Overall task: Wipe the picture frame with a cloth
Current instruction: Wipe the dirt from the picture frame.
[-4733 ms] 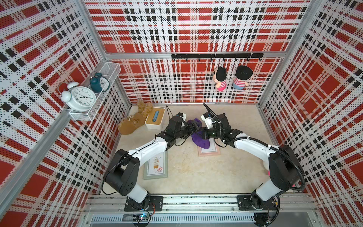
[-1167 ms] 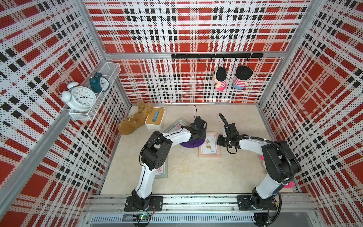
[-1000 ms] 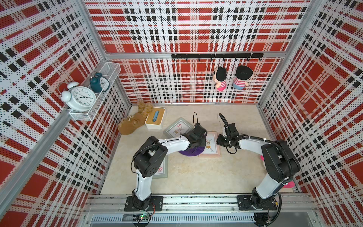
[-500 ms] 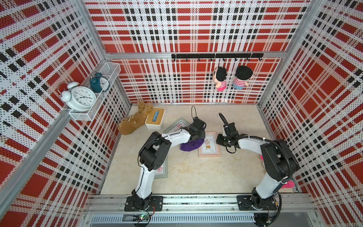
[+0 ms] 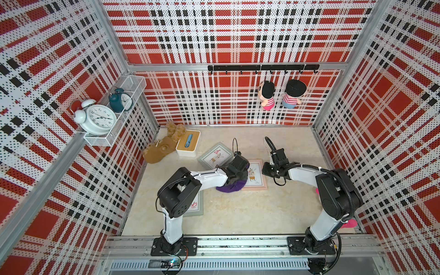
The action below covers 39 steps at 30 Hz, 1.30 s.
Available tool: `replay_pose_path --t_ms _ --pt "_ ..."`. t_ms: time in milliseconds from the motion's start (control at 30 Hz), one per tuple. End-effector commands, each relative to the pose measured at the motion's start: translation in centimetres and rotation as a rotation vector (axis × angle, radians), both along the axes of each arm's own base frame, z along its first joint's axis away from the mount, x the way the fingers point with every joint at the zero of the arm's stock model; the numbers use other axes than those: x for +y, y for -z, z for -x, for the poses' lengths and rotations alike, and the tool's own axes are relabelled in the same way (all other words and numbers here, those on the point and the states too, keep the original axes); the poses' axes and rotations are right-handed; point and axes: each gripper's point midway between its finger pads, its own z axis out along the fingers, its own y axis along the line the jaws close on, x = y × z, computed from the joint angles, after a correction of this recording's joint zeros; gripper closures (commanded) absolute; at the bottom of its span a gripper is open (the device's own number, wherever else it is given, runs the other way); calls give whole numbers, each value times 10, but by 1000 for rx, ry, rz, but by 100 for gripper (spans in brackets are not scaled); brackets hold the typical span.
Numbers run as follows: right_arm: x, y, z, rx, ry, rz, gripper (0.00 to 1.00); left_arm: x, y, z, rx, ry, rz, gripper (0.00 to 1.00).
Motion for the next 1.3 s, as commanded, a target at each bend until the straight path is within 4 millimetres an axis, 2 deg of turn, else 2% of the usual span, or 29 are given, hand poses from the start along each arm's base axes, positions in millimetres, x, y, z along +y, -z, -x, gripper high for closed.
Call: replay_pose_path --t_ms 0,67,133,233,333,400,433,500,567,733,767,833,900,1000,1200,1267 --pt "-21 41 35 152 17 105 86 20 46 46 154 22 -97 100" --pt "-21 41 36 153 18 103 87 20 44 34 138 7 -98 100" --pt "-21 41 36 153 18 105 87 19 39 10 113 -5 -91 100" --pt "-22 41 36 155 19 108 87 14 19 -41 21 -20 -62 100" --pt "-22 42 37 158 19 107 87 4 12 -86 -12 -6 -35 100" --pt "-21 44 38 165 13 103 88 1 14 -103 -2 -13 -30 100" --pt "-21 46 39 168 12 103 88 2 18 -105 6 -18 -42 100" --pt "-22 47 40 168 14 105 88 3 22 -95 16 -12 -76 100" --pt "-21 48 41 169 14 99 89 9 30 -71 40 0 -116 100" --pt "-20 49 45 169 -3 90 88 19 46 18 145 104 -112 100" --pt "-20 49 46 167 -4 91 88 23 47 29 155 108 -113 100" --pt "-20 48 46 163 -12 95 88 32 47 43 171 98 -113 100" --pt "-20 47 46 162 -16 94 88 32 42 42 164 95 -104 100" --pt "-19 45 44 158 -13 94 88 25 32 11 116 70 -93 100" --pt "-21 46 45 165 -2 98 88 13 5 -91 -47 -40 -124 100" --pt "-22 46 46 166 1 98 88 13 5 -109 -68 -69 -148 100"
